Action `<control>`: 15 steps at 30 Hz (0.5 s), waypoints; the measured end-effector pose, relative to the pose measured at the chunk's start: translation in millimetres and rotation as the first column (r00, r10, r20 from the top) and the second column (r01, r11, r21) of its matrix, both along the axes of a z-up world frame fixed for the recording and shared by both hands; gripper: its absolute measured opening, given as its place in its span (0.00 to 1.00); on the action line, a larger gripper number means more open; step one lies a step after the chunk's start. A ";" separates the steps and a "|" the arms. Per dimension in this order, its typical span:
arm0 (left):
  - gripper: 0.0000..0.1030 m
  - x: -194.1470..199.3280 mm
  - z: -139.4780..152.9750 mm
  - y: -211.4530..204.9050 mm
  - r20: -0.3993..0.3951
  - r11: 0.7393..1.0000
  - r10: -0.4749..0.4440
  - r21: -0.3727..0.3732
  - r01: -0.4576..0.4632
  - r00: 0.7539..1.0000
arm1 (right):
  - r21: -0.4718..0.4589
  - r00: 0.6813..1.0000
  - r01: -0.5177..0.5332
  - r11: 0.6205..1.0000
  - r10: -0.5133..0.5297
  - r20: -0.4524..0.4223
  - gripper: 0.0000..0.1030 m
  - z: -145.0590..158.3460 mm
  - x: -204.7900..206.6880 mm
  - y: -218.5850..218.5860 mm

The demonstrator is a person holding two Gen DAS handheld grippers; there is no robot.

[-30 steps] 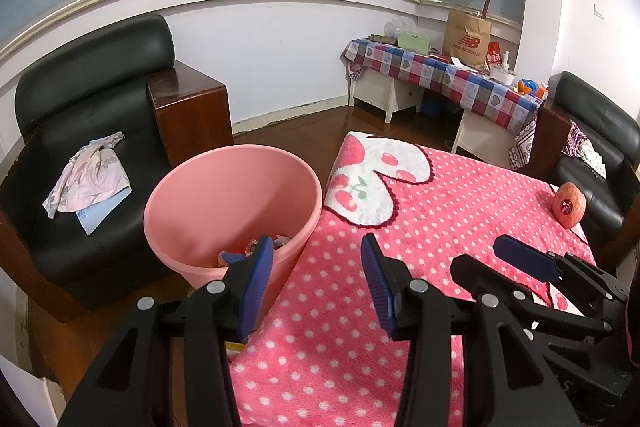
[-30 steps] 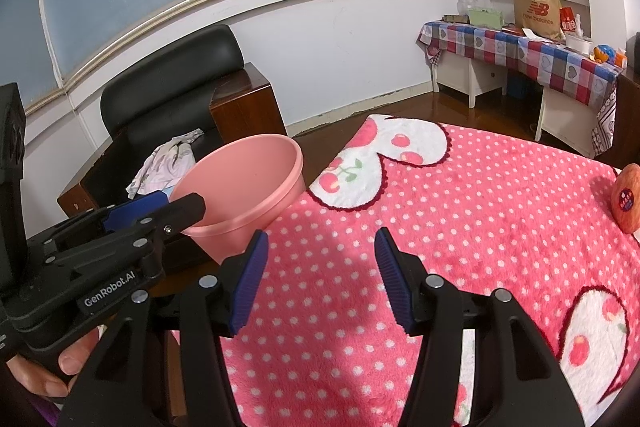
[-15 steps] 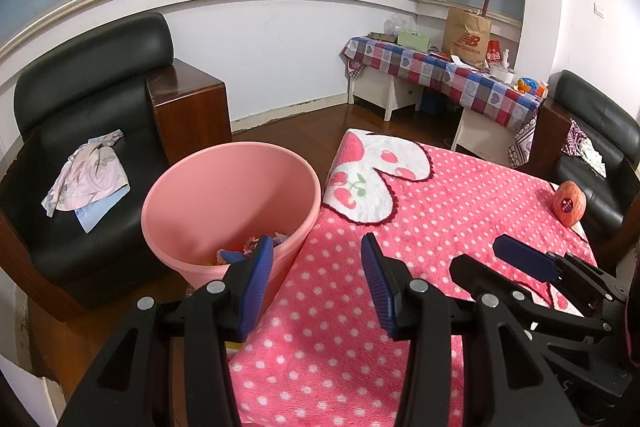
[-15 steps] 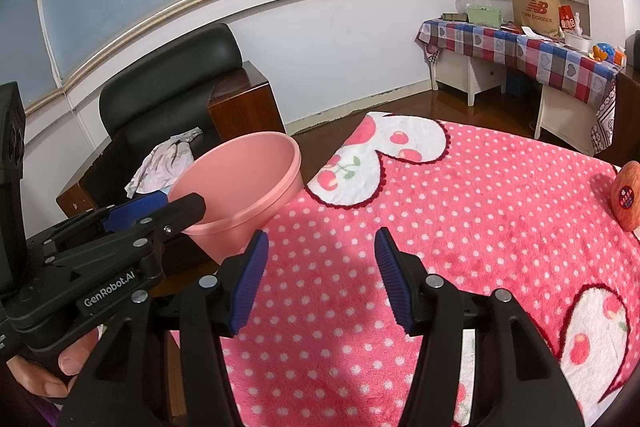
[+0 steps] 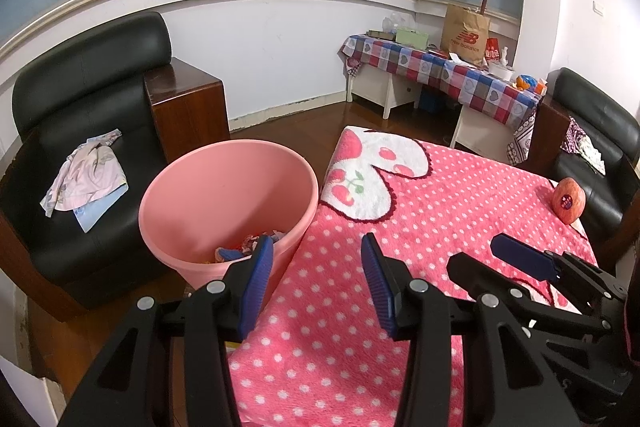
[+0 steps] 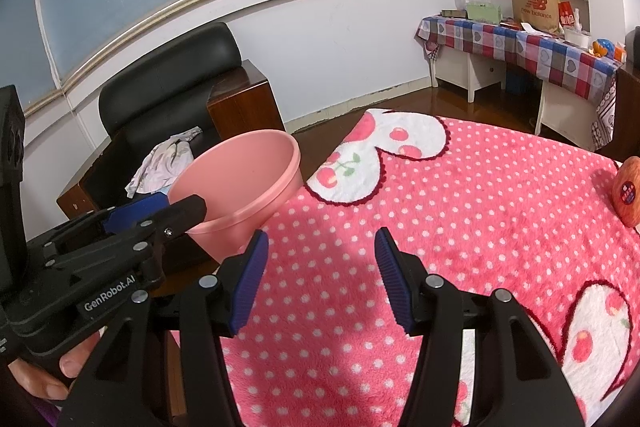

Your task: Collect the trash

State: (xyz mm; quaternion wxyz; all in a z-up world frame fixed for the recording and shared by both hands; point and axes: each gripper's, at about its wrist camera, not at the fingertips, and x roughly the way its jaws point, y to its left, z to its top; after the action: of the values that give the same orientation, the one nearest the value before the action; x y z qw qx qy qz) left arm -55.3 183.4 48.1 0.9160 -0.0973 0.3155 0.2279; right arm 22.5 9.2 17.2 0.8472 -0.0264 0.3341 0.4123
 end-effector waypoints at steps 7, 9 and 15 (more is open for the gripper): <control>0.44 0.5 0.0 -1.0 -0.002 1.000 0.001 -0.002 -0.001 1.000 | 0.000 1.000 0.001 1.000 -0.001 -0.006 0.54 0.2 2.6 1.2; 0.44 0.9 -0.1 -0.4 -0.004 1.000 0.001 -0.005 -0.001 1.000 | 0.000 1.000 0.002 1.000 -0.002 -0.010 0.54 -0.7 2.5 1.0; 0.44 -2.7 -0.4 -5.2 -0.002 1.000 0.004 -0.002 -0.004 1.000 | -0.002 1.000 0.001 1.000 -0.001 -0.013 0.54 -1.8 3.5 1.4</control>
State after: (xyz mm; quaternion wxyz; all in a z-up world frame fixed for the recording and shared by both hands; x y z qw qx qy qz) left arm -58.0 178.2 47.7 0.9150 -0.0988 0.3166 0.2296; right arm 26.0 10.6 15.4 0.8452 -0.0243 0.3401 0.4116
